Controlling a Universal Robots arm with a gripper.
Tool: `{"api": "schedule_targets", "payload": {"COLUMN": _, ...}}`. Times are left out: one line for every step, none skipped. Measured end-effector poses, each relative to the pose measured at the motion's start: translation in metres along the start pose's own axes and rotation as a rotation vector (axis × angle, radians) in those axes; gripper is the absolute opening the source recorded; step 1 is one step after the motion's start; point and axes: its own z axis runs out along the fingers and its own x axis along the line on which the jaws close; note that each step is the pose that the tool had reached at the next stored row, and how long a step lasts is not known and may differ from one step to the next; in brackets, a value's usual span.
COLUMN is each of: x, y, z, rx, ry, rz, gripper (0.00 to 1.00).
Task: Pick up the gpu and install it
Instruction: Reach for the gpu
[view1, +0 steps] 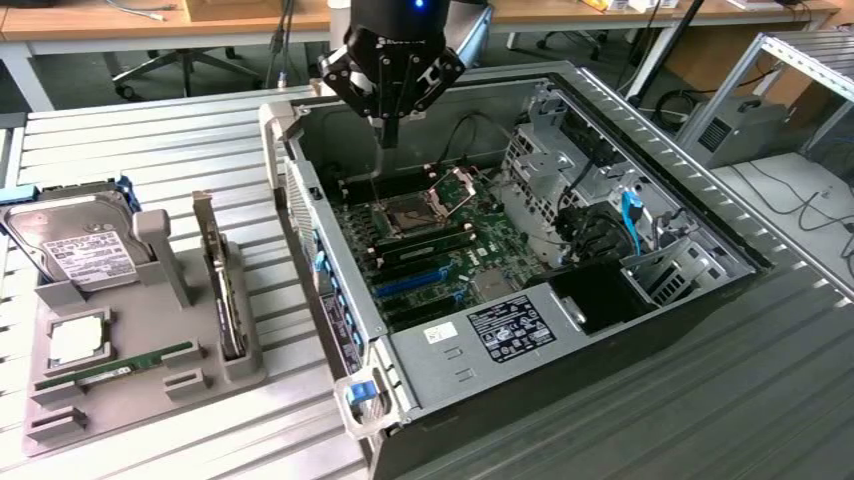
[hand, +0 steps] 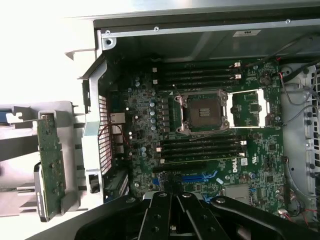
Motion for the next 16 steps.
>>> {"api": "schedule_targets", "payload": {"x": 0.001, "y": -0.0001, "z": -0.0001, "rx": 0.0001, "ry": 0.0001, "rz": 0.0, "gripper": 0.11}}
{"api": "schedule_targets", "payload": {"x": 0.003, "y": -0.0002, "z": -0.0001, "rx": 0.0001, "ry": 0.0001, "rz": 0.0, "gripper": 0.11}}
{"api": "schedule_targets", "payload": {"x": 0.005, "y": -0.0003, "z": -0.0002, "rx": 0.0, "ry": 0.0, "rz": 0.0, "gripper": 0.11}}
{"api": "schedule_targets", "payload": {"x": 0.006, "y": -0.0004, "z": -0.0002, "rx": 0.0001, "ry": 0.0001, "rz": 0.0, "gripper": 0.11}}
{"api": "schedule_targets", "payload": {"x": 0.009, "y": -0.0006, "z": -0.0003, "rx": 0.0001, "ry": 0.0, "rz": 0.0, "gripper": 0.11}}
{"api": "schedule_targets", "payload": {"x": 0.012, "y": -0.0008, "z": -0.0004, "rx": 0.0001, "ry": 0.0001, "rz": 0.0, "gripper": 0.11}}
{"api": "schedule_targets", "payload": {"x": 0.015, "y": -0.0011, "z": -0.0005, "rx": 0.0001, "ry": 0.0001, "rz": 0.0, "gripper": 0.11}}
{"api": "schedule_targets", "payload": {"x": 0.016, "y": -0.0012, "z": -0.0005, "rx": 0.0001, "ry": 0.0001, "rz": 0.0, "gripper": 0.11}}
{"api": "schedule_targets", "payload": {"x": 0.018, "y": -0.0013, "z": -0.0006, "rx": 0.0001, "ry": 0.0001, "rz": 0.0, "gripper": 0.11}}
{"api": "schedule_targets", "payload": {"x": 0.021, "y": -0.0015, "z": -0.0006, "rx": 0.0001, "ry": 0.0001, "rz": 0.0, "gripper": 0.11}}
{"api": "schedule_targets", "payload": {"x": 0.023, "y": -0.0016, "z": -0.0007, "rx": 0.0001, "ry": 0.0001, "rz": 0.0, "gripper": 0.11}}
{"api": "schedule_targets", "payload": {"x": 0.024, "y": -0.0017, "z": -0.0007, "rx": 0.0, "ry": 0.0001, "rz": 0.0, "gripper": 0.11}}
{"api": "schedule_targets", "payload": {"x": 0.025, "y": -0.0018, "z": -0.0007, "rx": 0.0001, "ry": 0.0001, "rz": 0.0, "gripper": 0.11}}
{"api": "schedule_targets", "payload": {"x": 0.027, "y": -0.0019, "z": -0.0008, "rx": 0.0001, "ry": 0.0001, "rz": 0.0, "gripper": 0.11}}
{"api": "schedule_targets", "payload": {"x": 0.028, "y": -0.002, "z": -0.0008, "rx": 0.0, "ry": 0.0001, "rz": 0.0, "gripper": 0.11}}
{"api": "schedule_targets", "payload": {"x": 0.029, "y": -0.0021, "z": -0.0008, "rx": 0.0, "ry": 0.0001, "rz": 0.0, "gripper": 0.11}}
